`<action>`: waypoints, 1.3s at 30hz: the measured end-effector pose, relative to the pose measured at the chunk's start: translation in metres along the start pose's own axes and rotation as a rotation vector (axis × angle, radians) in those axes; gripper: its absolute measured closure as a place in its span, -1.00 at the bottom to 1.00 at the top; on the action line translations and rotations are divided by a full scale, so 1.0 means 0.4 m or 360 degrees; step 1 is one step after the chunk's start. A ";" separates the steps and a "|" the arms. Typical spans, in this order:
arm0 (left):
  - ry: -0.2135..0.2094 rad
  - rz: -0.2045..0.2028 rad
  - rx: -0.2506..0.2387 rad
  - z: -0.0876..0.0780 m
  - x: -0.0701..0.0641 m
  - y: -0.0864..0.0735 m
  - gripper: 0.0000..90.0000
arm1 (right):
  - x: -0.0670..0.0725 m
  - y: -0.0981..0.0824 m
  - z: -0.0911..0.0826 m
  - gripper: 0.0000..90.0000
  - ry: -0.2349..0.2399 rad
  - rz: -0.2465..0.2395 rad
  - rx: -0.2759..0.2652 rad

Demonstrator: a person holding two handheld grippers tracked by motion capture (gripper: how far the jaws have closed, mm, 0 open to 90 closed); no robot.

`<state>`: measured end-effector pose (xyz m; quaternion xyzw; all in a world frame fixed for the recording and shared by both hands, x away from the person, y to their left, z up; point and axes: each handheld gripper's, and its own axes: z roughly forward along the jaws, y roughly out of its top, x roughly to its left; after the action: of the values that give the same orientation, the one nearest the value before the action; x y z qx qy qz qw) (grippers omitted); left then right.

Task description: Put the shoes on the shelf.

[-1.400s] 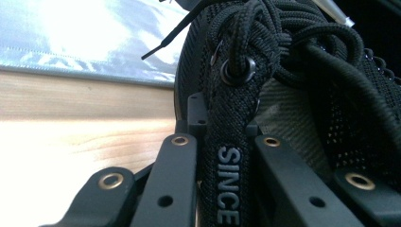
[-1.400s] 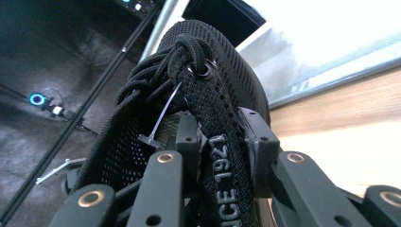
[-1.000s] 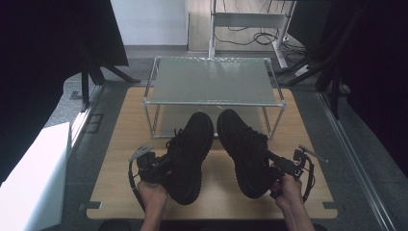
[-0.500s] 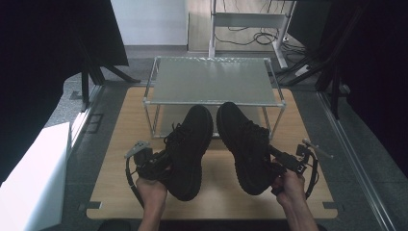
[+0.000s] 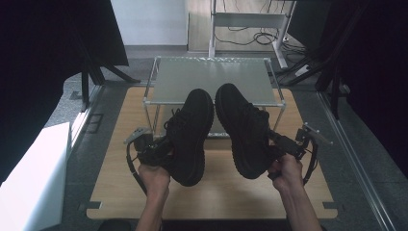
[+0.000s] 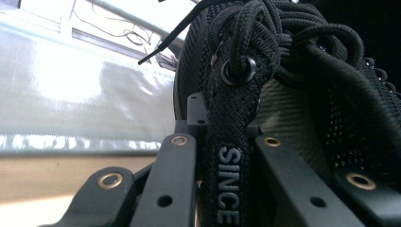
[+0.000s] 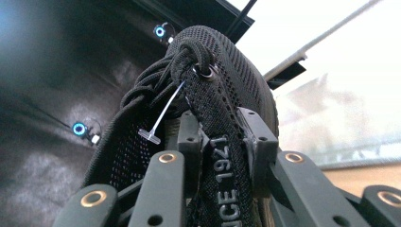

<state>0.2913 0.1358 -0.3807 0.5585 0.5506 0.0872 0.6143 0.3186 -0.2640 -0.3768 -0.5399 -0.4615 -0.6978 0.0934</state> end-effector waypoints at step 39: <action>0.0258 -0.0170 -0.0007 0.276 0.023 0.319 0.82 | -0.022 0.220 0.266 0.64 -0.0202 0.0220 -0.0250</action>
<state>0.4451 0.1233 -0.3116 0.5181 0.6274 0.1004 0.5726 0.4483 -0.2369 -0.3372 -0.6191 -0.3720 -0.6881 0.0692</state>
